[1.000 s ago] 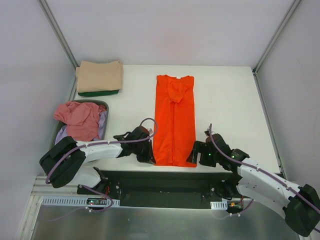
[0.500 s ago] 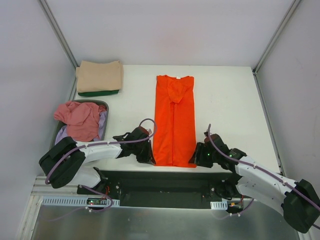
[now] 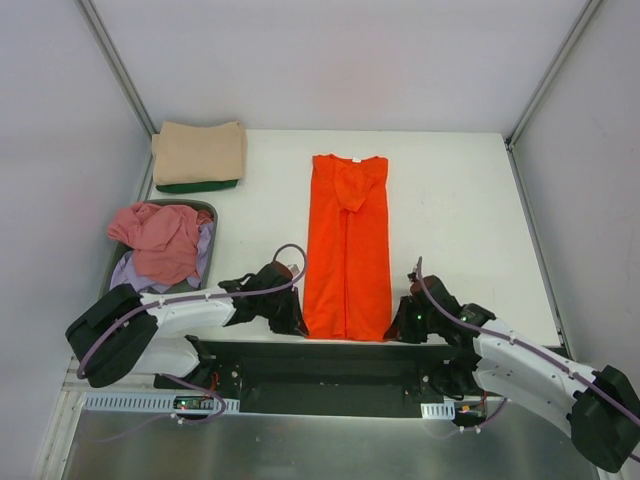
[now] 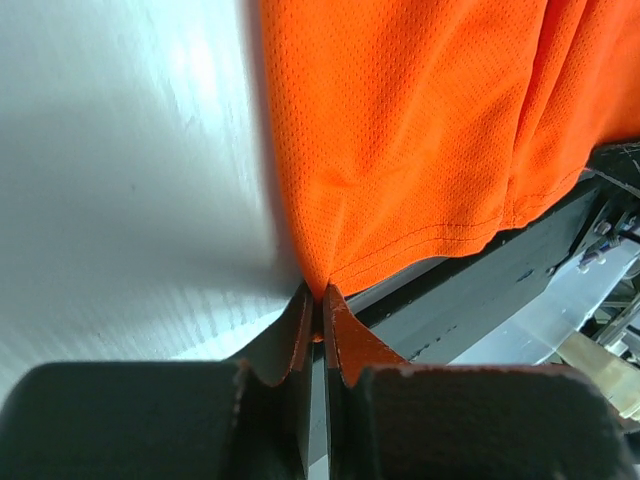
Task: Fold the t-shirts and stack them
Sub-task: Grab the bottom of the folded rectangular tshirt with both arms, then fold the folded rectangular tshirt in 1/3 of the way
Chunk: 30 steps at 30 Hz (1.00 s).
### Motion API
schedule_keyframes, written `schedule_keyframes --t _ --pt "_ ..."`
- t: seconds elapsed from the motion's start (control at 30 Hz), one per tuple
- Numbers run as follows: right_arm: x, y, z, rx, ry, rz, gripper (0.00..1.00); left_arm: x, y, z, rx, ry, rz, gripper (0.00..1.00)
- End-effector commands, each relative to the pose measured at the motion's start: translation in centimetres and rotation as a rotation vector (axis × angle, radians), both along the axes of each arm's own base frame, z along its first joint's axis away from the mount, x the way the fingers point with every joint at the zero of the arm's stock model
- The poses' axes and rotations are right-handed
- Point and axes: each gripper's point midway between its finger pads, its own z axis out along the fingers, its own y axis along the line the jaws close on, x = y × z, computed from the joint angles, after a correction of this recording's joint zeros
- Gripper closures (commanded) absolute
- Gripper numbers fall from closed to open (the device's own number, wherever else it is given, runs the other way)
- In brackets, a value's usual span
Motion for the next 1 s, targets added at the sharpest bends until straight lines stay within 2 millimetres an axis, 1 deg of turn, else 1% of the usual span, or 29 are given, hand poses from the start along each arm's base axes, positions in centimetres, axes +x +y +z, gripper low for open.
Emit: schedule_keyframes --t 0.0,0.2,0.27,0.33,0.4,0.53,0.63,0.7,0.83,0.97 --pt "-2.2 0.8 0.7 0.051 0.054 0.078 0.99 -2.3 1.2 -0.4 0.023 0.025 -0.025 1.0" --pt "-4.3 3.0 3.0 0.148 0.054 0.178 0.99 -5.0 0.8 1.7 -0.05 0.04 -0.058 1.0" --pt "-5.1 3.5 3.6 0.18 0.042 0.233 0.99 -5.4 0.5 2.8 -0.085 0.013 -0.069 1.0" --pt "-5.8 4.0 4.4 0.212 0.034 0.293 0.99 -5.4 0.3 3.7 -0.113 -0.026 -0.077 1.0" --pt "-5.5 3.9 4.9 0.203 0.012 0.304 0.99 -5.3 0.4 3.9 -0.119 -0.044 -0.064 1.0" --pt "-3.8 4.1 6.4 0.177 -0.089 0.304 0.99 -4.0 -0.2 5.3 -0.134 -0.118 -0.055 1.0" --pt "-1.6 4.3 7.6 0.127 -0.187 0.294 0.99 -1.7 -1.0 7.1 -0.128 -0.223 -0.037 1.0" --pt "0.4 4.3 8.7 0.093 -0.25 0.254 0.99 -0.1 -1.5 8.1 -0.103 -0.289 -0.033 1.0" --pt "5.1 3.7 10.4 -0.007 -0.361 0.156 0.99 3.3 -1.6 9.8 -0.08 -0.333 0.011 1.0" --pt "8.9 3.8 12.1 -0.085 -0.419 0.111 0.99 7.8 -0.9 11.1 -0.053 -0.387 0.096 1.0"
